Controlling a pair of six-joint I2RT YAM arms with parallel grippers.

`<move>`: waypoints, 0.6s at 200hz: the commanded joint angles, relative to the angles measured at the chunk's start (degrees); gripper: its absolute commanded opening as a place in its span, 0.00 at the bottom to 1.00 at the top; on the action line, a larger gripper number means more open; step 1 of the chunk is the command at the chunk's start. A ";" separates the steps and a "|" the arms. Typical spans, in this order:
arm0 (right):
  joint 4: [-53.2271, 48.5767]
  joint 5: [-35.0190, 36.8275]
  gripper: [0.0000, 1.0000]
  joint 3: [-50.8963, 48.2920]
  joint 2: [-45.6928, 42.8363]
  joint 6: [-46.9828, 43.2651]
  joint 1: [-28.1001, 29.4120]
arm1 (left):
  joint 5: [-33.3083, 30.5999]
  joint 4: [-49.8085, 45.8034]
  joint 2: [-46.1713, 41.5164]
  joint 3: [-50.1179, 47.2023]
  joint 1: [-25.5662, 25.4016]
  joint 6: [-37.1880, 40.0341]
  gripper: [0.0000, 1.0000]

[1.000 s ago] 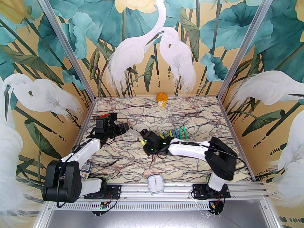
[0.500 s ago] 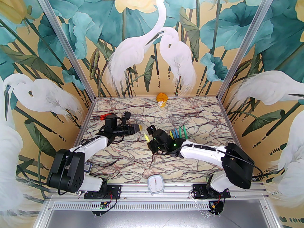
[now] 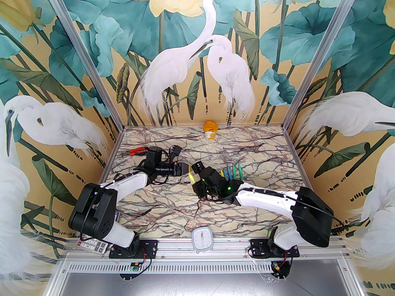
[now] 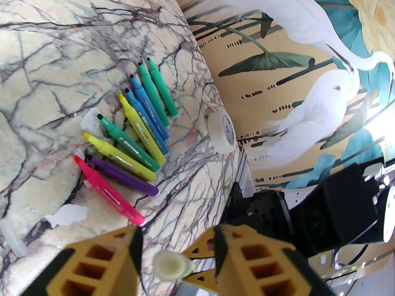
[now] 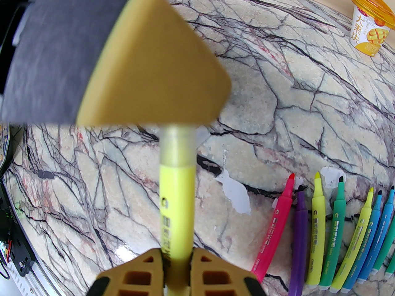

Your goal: Open the pen caps

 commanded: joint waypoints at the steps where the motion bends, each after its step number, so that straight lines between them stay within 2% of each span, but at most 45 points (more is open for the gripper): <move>1: 0.41 0.73 0.00 0.68 -0.94 -0.98 -0.41 | 1.85 -1.69 0.56 1.35 -0.30 1.45 0.36; 53: 0.42 1.21 0.02 0.79 -0.83 -0.78 -0.58 | 1.72 -0.67 0.64 0.97 -0.52 0.59 0.16; 86: -0.25 2.28 0.28 0.80 -0.46 -0.36 -0.75 | 1.86 -0.36 0.26 1.07 -0.54 -0.40 0.11; 100: 0.31 2.24 0.34 0.49 -0.47 -0.22 -0.84 | 2.69 -0.03 0.18 1.23 -0.50 -1.23 0.09; 120: 0.71 2.24 0.36 0.31 -0.22 -0.21 -1.01 | 4.41 1.69 0.06 1.00 -0.53 -2.91 0.08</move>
